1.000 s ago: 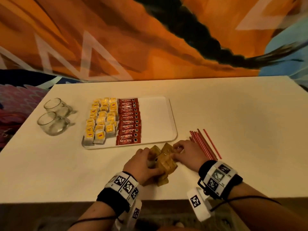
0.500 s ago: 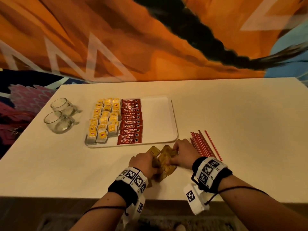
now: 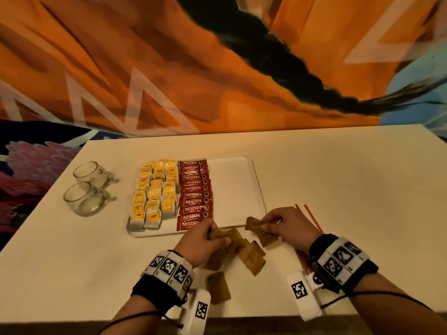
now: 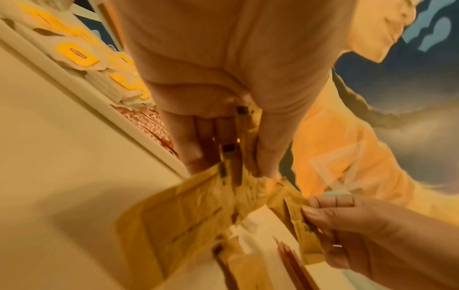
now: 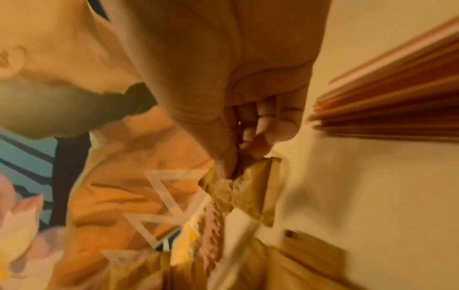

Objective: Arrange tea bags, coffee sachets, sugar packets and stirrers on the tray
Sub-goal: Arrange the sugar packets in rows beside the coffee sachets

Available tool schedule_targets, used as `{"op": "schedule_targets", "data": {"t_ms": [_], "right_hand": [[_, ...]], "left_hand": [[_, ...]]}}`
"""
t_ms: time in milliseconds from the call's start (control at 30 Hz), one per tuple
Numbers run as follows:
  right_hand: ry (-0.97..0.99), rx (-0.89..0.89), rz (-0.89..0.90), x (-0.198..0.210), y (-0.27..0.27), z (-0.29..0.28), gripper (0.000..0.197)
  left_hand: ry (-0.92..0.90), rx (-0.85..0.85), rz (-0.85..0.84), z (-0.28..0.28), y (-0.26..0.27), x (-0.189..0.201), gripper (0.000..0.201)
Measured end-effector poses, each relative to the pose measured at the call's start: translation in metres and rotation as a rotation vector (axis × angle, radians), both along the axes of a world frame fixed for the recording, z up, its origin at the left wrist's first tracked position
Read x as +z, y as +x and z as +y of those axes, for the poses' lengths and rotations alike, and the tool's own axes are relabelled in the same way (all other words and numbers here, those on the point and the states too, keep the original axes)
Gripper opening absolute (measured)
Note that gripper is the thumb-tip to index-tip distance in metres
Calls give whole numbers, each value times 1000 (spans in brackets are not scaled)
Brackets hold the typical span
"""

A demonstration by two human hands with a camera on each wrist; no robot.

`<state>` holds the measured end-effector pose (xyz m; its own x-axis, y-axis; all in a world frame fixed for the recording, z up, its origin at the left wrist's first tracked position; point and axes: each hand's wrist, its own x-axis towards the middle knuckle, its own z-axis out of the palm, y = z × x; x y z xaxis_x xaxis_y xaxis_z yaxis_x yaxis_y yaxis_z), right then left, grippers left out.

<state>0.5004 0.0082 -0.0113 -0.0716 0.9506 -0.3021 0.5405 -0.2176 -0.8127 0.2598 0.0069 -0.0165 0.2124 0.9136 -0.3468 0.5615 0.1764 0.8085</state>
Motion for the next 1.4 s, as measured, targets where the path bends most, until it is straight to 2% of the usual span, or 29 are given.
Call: {"op": "schedule_targets", "data": {"t_ms": [133,267,500,600,800,967,1100,1267,1400], "right_hand": [[-55,42,183,29,-17,9,8],[-116,104,360,41,-60,20,12],[-63,-9,343,33,-111,40,10],[-56,-25,327,32,-126,46,13],[-47,-159,407,28,-147,55,22],[-129,-186,397,24,-153,64,13],[-132,-174,372,21,-149,81,14],[-40,-336,248,8,-110,141,10],[-106,-424,184,-15,-89,201,18]], "left_hand": [[-71,138,-255,12,-16,10,25],[-149,204,-458,25,-26,20,21],[-309,261,-644,42,-56,35,18],[-336,267,-644,51,-70,37,23],[-181,254,-556,68,-86,23,12],[-118,304,-561,84,-89,15,10],[-91,350,-563,98,-86,10,8],[-107,407,-638,118,-94,13,12],[-109,397,-634,128,-99,8,13]]}}
